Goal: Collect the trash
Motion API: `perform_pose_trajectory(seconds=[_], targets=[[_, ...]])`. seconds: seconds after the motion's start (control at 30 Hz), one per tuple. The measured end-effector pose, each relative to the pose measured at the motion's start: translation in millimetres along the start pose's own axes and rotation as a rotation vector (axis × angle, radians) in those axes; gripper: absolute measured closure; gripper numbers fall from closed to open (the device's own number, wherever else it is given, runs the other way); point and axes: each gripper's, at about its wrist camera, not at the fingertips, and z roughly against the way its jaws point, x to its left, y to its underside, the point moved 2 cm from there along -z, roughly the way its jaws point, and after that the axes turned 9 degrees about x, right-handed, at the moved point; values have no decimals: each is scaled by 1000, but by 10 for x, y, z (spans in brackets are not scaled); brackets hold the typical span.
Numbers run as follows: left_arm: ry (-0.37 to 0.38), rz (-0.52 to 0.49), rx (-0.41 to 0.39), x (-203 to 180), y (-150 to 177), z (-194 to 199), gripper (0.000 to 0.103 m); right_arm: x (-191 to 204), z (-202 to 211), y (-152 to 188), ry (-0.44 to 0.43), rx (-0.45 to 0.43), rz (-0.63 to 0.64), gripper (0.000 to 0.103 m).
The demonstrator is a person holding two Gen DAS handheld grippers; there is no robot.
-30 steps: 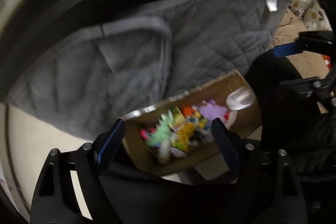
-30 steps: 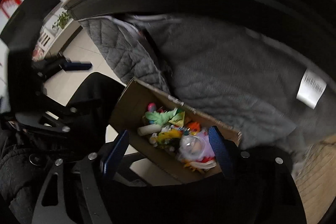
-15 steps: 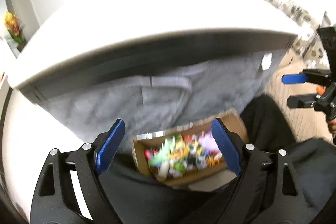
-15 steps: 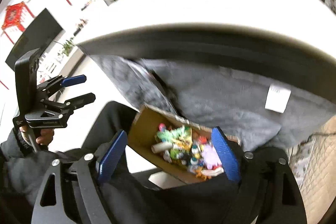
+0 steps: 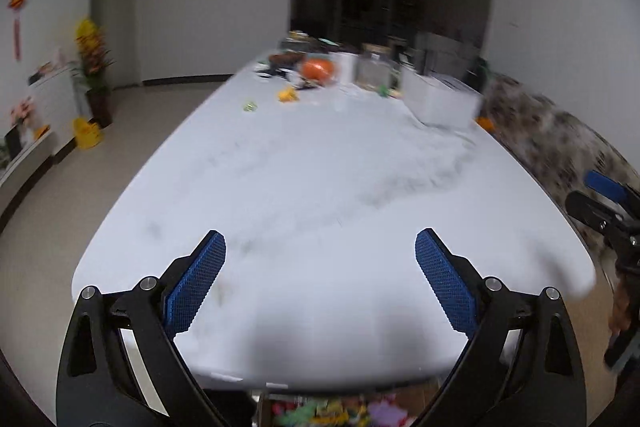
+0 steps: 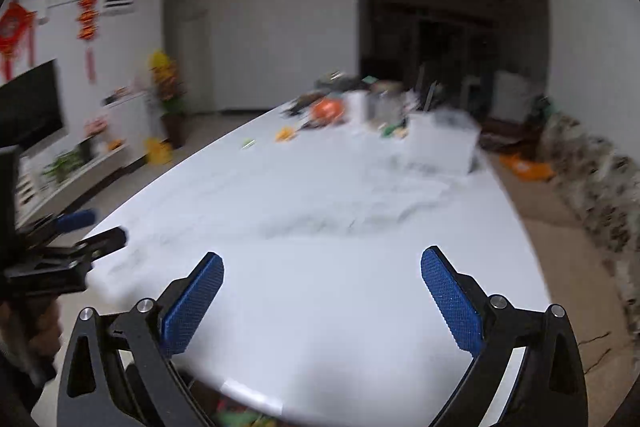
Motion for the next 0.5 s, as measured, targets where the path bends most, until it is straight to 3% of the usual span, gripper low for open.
perform_pose_trajectory(seconds=[0.13, 0.3, 0.5], targets=[[-78, 37, 4, 16, -389, -413, 9, -66, -556, -296, 100, -4, -43, 5], [-99, 84, 15, 57, -811, -810, 9, -186, -1264, -621, 128, 54, -87, 5], [-160, 55, 8, 16, -1225, -1308, 9, -434, -1925, -1083, 133, 73, -192, 5]])
